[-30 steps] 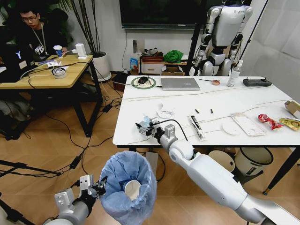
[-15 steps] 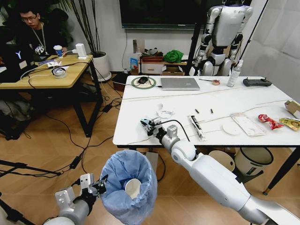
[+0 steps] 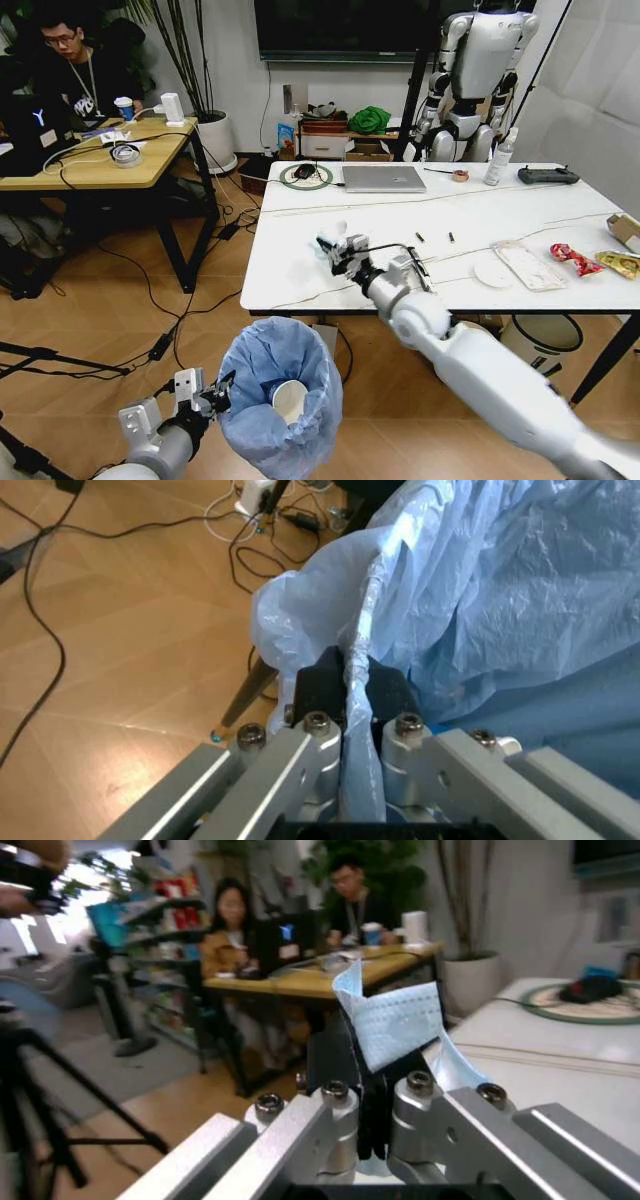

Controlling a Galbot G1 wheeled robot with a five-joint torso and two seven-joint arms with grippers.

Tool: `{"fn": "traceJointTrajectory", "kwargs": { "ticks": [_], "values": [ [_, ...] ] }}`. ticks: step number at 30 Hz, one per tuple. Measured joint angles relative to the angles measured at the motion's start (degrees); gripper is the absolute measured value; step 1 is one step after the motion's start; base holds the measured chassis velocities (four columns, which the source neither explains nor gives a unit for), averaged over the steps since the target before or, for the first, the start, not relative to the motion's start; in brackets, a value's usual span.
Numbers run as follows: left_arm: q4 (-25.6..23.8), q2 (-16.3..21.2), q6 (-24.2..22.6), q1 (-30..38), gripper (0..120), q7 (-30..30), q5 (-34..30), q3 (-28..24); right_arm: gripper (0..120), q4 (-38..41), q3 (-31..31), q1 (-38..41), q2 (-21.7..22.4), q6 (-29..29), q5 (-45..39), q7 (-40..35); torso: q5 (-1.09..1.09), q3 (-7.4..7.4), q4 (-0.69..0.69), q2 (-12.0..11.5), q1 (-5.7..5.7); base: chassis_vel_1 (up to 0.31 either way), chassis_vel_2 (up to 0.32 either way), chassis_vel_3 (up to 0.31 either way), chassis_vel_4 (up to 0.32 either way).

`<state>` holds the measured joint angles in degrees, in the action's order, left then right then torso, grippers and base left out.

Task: Pick up the trash bin and place the trash from the table into it.

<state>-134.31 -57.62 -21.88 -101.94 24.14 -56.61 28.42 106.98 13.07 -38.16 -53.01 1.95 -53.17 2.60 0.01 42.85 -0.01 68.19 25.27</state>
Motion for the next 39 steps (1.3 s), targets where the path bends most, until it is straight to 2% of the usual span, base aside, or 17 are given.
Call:
{"fn": "traceJointTrajectory", "kwargs": {
  "ticks": [3, 4, 9, 11, 12, 16, 27, 32, 33, 36, 38, 39],
  "values": [
    [0.0, 0.39, -0.08, 1.3, 0, 0.03, -0.76, -0.42, 0, 3.77, 0.29, -2.85, 2.81, -2.84, -1.44, 4.85, -0.01, 0.0, 0.0, 0.0, 0.0, 0.0, 0.0, 0.0, 0.0],
    [0.0, 0.39, -0.08, 1.3, 0, 0.03, -0.76, -0.42, 0, 3.77, 0.29, -2.85, 2.81, -2.84, -1.44, 4.85, -0.01, 0.0, 0.0, 0.0, 0.0, 0.0, 0.0, 0.0, 0.0],
    [-0.09, 0.73, -0.43, 3.25, 0, 0.34, -2.28, -0.56, 0, 4.56, 0.87, -7.97, 5.62, -6.53, -1.57, 15.19, -0.02, 0.0, -0.02, 0.0, 0.0, 0.0, 0.0, 0.0, 0.0],
    [-0.07, 0.73, -0.44, 3.41, 0, 0.34, -2.36, -0.57, 0, 4.57, 0.99, -8.21, 5.74, -6.76, -1.58, 16.05, -0.01, 0.0, -0.02, 0.0, 0.0, 0.0, 0.0, 0.0, 0.0],
    [0.1, 0.76, -0.49, 3.92, 0, 0.36, -2.64, -0.62, 0, 4.57, 1.75, -8.9, 6.09, -7.53, -1.56, 20.13, -0.02, 0.0, -0.01, 0.0, 0.0, 0.0, 0.0, 0.0, 0.0],
    [0.19, 0.79, -0.59, 4.1, 0, 0.4, -2.89, -0.58, 0, 4.75, 3.0, -9.56, 6.72, -8.22, -1.49, 27.38, -0.01, 0.0, 0.0, 0.0, 0.01, 0.0, 0.0, 0.0, 0.0],
    [0.26, 0.72, -0.79, 4.43, 0, 0.74, -3.58, -0.28, 0, 3.01, 3.89, -9.86, 6.77, -8.93, 1.91, 32.61, -0.01, 0.01, 0.0, 0.0, 0.02, 0.0, 0.0, 0.0, 0.0],
    [0.18, 0.75, -0.94, 4.32, 0, 0.82, -3.71, -0.14, 21, 2.24, 2.45, -10.91, 7.16, -9.18, 3.03, 33.63, -0.01, 0.01, 0.0, 0.0, 0.02, 0.0, 0.0, 0.0, 0.0],
    [0.18, 0.75, -0.94, 4.32, 0, 0.82, -3.71, -0.14, 21, 2.24, 2.45, -10.91, 7.16, -9.18, 3.03, 33.63, -0.01, 0.01, 0.0, 0.0, 0.02, 0.0, 0.0, 0.0, 0.0],
    [0.17, 0.78, -0.97, 4.41, 0, 0.84, -3.74, -0.15, 31, 2.23, 1.83, -11.65, 7.28, -9.29, 3.49, 33.71, -0.01, 0.01, 0.0, 0.0, 0.01, 0.0, 0.0, 0.0, 0.0],
    [0.17, 0.78, -1.0, 4.5, 0, 0.86, -3.76, -0.22, 43, 2.25, 1.29, -12.22, 7.4, -9.34, 3.74, 33.72, -0.01, 0.01, 0.0, 0.0, 0.02, 0.0, 0.0, 0.0, 0.0],
    [0.17, 0.78, -1.0, 4.5, 0, 0.86, -3.76, -0.22, 43, 2.25, 1.29, -12.22, 7.4, -9.34, 3.74, 33.72, -0.01, 0.01, 0.0, 0.0, 0.02, 0.0, 0.0, 0.0, 0.0]
  ]
}}
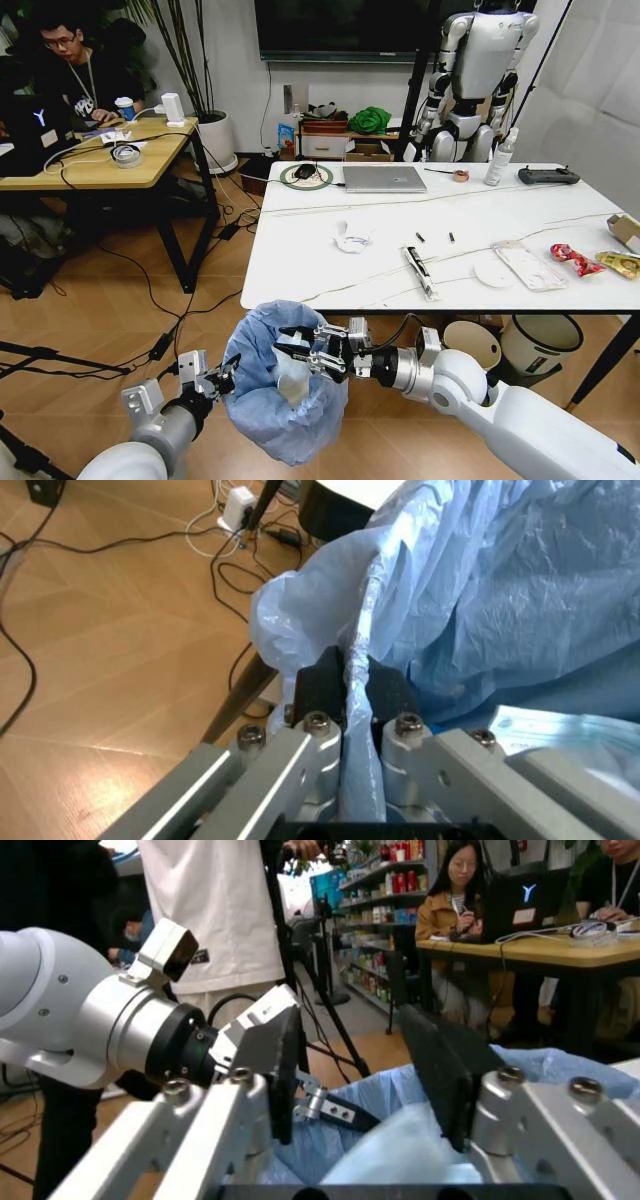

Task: Pick up the trash bin and place the trash from the table into it.

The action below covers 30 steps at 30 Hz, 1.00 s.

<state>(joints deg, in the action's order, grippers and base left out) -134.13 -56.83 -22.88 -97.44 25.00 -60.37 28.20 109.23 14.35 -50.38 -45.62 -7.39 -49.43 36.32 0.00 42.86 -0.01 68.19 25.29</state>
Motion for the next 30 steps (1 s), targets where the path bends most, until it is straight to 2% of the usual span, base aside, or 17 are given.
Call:
{"fn": "traceJointTrajectory", "kwargs": {
  "ticks": [4, 5, 6, 8, 10, 13, 15, 16, 17, 18, 19, 22, 26, 29, 30],
  "values": [
    [0.02, -0.11, -0.07, -0.02, 0, 0.03, 0.0, -0.12, 58, 0.39, -0.87, -0.6, 0.21, -0.03, 0.07, -0.09, 0.0, 0.0, 0.0, 0.0, 0.0, 0.0, 0.0, 0.0, 0.0],
    [0.09, -0.21, -0.09, -0.08, 0, 0.03, 0.08, -0.15, 65, 0.61, -1.65, -0.64, 0.08, -0.04, 0.04, -0.48, 0.0, 0.0, 0.0, 0.0, 0.0, 0.0, 0.0, 0.0, 0.0],
    [0.09, -0.21, -0.09, -0.08, 0, 0.03, 0.08, -0.15, 65, 0.61, -1.65, -0.64, 0.08, -0.04, 0.04, -0.48, 0.0, 0.0, 0.0, 0.0, 0.0, 0.0, 0.0, 0.0, 0.0],
    [0.24, -0.32, -0.09, -0.2, 0, 0.03, 0.33, -0.16, 74, 0.92, -3.14, -0.62, -0.34, -0.04, -0.28, -1.83, 0.0, 0.0, 0.0, 0.0, 0.0, 0.0, 0.0, 0.0, 0.0],
    [0.27, -0.44, -0.1, -0.33, 0, 0.0, 0.55, -0.22, 84, 1.39, -6.07, -0.54, -0.79, 0.05, -1.01, -5.17, 0.0, 0.0, 0.01, 0.0, 0.0, 0.0, 0.0, 0.0, 0.0],
    [0.28, -0.59, -0.1, -0.33, 0, -0.05, 0.73, -0.25, 90, 1.95, -8.96, -0.81, -0.9, 0.51, -1.53, -9.09, 0.0, 0.0, 0.01, -0.01, 0.0, 0.0, 0.0, 0.0, 0.0],
    [0.28, -0.79, -0.09, -0.31, 0, -0.19, 1.04, -0.26, 97, 2.52, -12.28, -1.78, -0.9, 1.17, -1.44, -14.22, 0.0, 0.0, 0.0, -0.01, 0.0, 0.0, 0.0, 0.0, 0.0],
    [0.28, -0.84, -0.09, -0.31, 0, -0.23, 1.11, -0.25, 98, 2.67, -13.15, -2.06, -0.9, 1.48, -1.32, -15.63, 0.0, 0.0, 0.0, -0.01, 0.0, 0.0, 0.0, 0.0, 0.0],
    [0.28, -1.02, -0.03, -0.27, 0, -0.39, 1.24, -0.21, 100, 3.17, -15.92, -3.07, -0.93, 2.6, -0.3, -20.31, 0.0, 0.0, 0.0, -0.01, 0.0, 0.0, 0.0, 0.0, 0.0],
    [0.28, -1.03, -0.02, -0.26, 0, -0.4, 1.24, -0.21, 100, 3.21, -16.23, -3.2, -0.95, 2.74, -0.16, -20.91, 0.0, 0.0, 0.0, -0.01, 0.0, 0.0, 0.0, 0.0, 0.0],
    [0.28, -1.1, 0.01, -0.18, 0, -0.46, 1.25, -0.2, 100, 3.43, -19.03, -4.06, -1.13, 4.26, 0.98, -25.26, -0.01, 0.0, 0.0, -0.01, 0.0, 0.0, 0.0, 0.0, 0.0],
    [0.27, -1.11, 0.02, -0.08, 0, -0.46, 1.26, -0.24, 100, 3.57, -21.67, -4.97, -1.25, 6.49, 1.64, -28.43, -0.01, 0.0, 0.0, -0.01, 0.0, 0.0, 0.0, 0.0, 0.0],
    [0.2, -1.23, 0.03, 0.41, 0, -0.47, 1.39, -0.5, 100, 2.96, -29.64, -7.65, -1.11, 16.86, 4.3, -40.08, -0.01, 0.0, -0.01, -0.01, 0.0, 0.0, 0.0, 0.0, 0.0],
    [0.17, -1.27, 0.03, 0.46, 0, -0.47, 1.41, -0.51, 100, 2.54, -30.7, -8.01, -1.08, 18.37, 4.31, -41.47, -0.01, 0.0, -0.01, -0.01, 0.0, 0.0, 0.0, 0.0, 0.0],
    [0.13, -1.3, 0.03, 0.5, 0, -0.47, 1.45, -0.52, 100, 1.62, -32.32, -8.67, -1.03, 20.8, 4.3, -43.0, -0.01, 0.0, -0.01, -0.01, 0.0, 0.0, 0.0, 0.0, 0.0]
  ]
}}
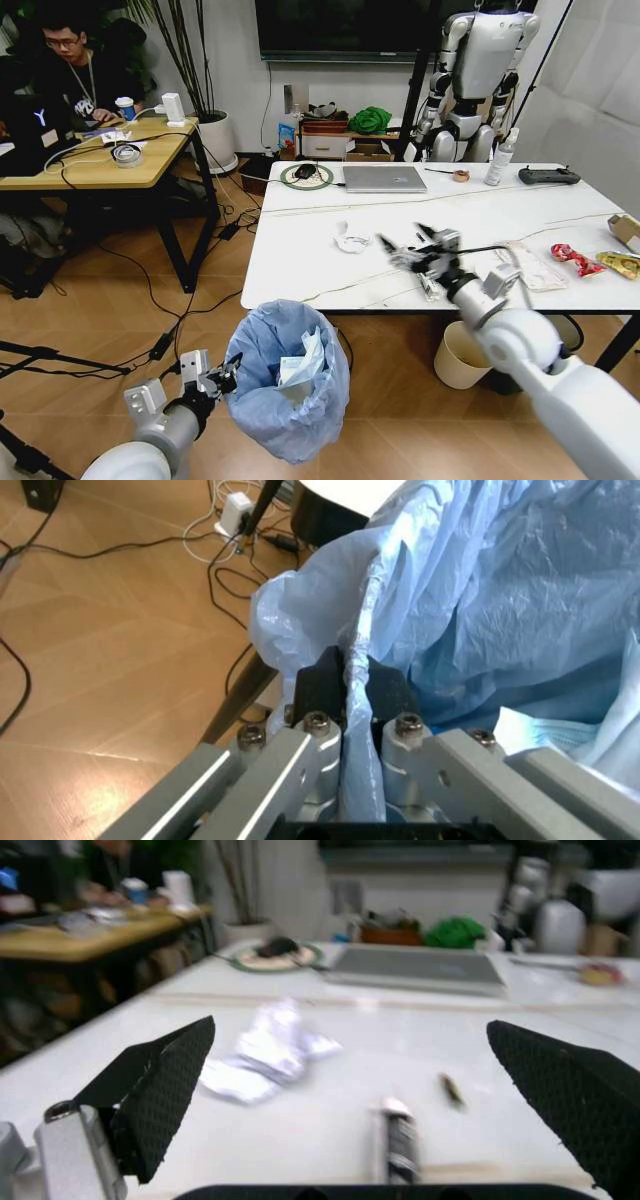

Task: Pick up the trash bin and place the trash from the table into it.

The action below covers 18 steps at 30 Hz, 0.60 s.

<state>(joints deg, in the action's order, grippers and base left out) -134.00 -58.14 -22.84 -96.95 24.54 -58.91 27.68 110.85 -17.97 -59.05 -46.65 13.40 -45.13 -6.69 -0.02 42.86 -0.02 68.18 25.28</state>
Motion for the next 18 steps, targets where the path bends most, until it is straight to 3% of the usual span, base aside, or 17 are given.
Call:
{"fn": "traceJointTrajectory", "kwargs": {
  "ticks": [3, 18],
  "values": [
    [-0.26, 0.02, 0.0, 0.0, 0, 0.0, 0.08, 0.03, 100, -1.47, -2.63, -1.97, 0.13, 6.37, -0.49, -1.31, 0.0, 0.0, 0.0, 0.0, 0.0, 0.0, 0.0, 0.0, 0.0],
    [-0.46, -0.37, 0.13, -0.71, 0, -0.11, 0.79, 0.39, 100, -3.21, -1.25, -1.76, -1.36, 18.87, -7.79, -3.22, 0.02, -0.01, 0.02, 0.0, 0.0, 0.0, 0.0, 0.0, 0.0]
  ]
}}
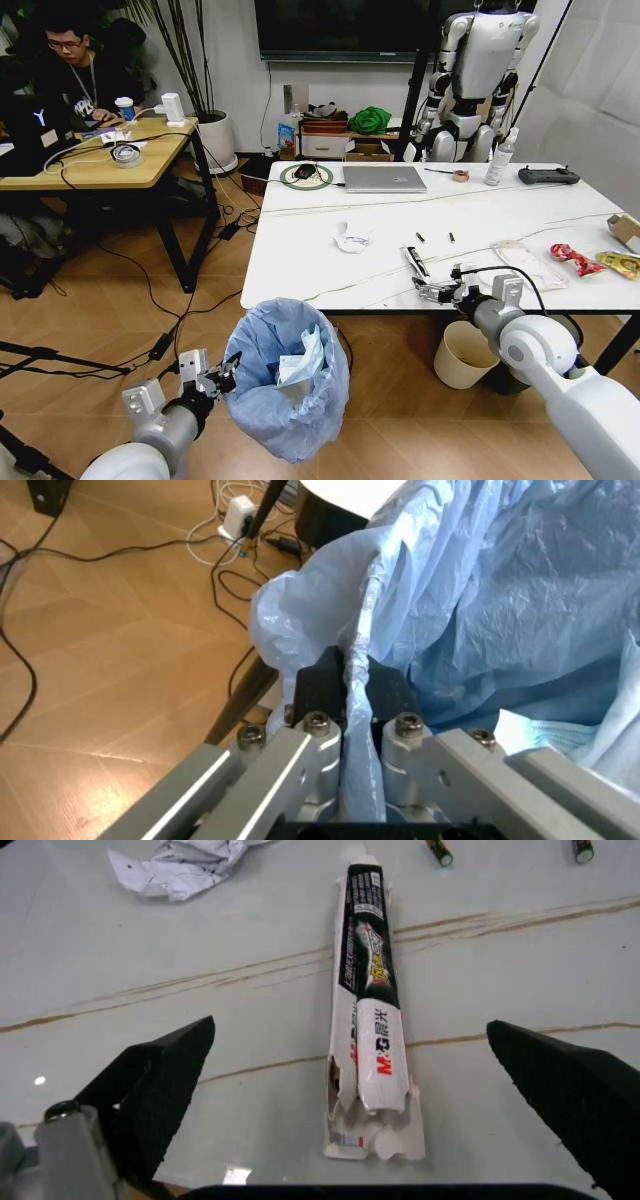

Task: Pick up the trash bin and place the trash from the table into it.

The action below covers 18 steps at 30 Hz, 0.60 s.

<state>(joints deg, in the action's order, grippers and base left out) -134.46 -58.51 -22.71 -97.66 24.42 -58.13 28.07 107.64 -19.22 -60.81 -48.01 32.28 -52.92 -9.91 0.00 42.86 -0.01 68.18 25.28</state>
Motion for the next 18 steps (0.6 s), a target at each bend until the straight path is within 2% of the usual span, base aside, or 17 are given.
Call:
{"fn": "traceJointTrajectory", "kwargs": {
  "ticks": [5, 11, 16, 18],
  "values": [
    [0.06, -0.17, 0.06, 0.03, 0, -0.03, 0.1, 0.01, 100, -1.29, 0.44, 0.53, -0.27, -0.23, -0.02, 0.41, 0.0, 0.0, 0.0, 0.0, 0.0, 0.0, 0.0, 0.0, 0.0],
    [0.26, -0.24, 0.09, 0.12, 0, -0.05, 0.18, 0.03, 90, -2.87, 1.19, 1.17, -0.64, -0.85, 0.01, 2.58, 0.0, 0.0, 0.0, 0.0, 0.0, 0.0, 0.0, 0.0, 0.0],
    [0.34, -0.25, 0.12, 0.14, 0, -0.05, 0.16, 0.24, 67, -4.06, 1.97, 1.42, -0.67, -1.51, 1.15, 3.37, 0.0, 0.0, 0.0, 0.0, 0.0, 0.0, 0.0, 0.0, 0.0],
    [0.39, -0.27, 0.12, 0.16, 0, -0.05, 0.15, 0.24, 63, -4.27, 2.09, 1.43, -0.71, -1.57, 1.44, 3.38, 0.0, 0.0, 0.0, 0.0, 0.0, 0.0, 0.0, 0.0, 0.0]
  ]
}}
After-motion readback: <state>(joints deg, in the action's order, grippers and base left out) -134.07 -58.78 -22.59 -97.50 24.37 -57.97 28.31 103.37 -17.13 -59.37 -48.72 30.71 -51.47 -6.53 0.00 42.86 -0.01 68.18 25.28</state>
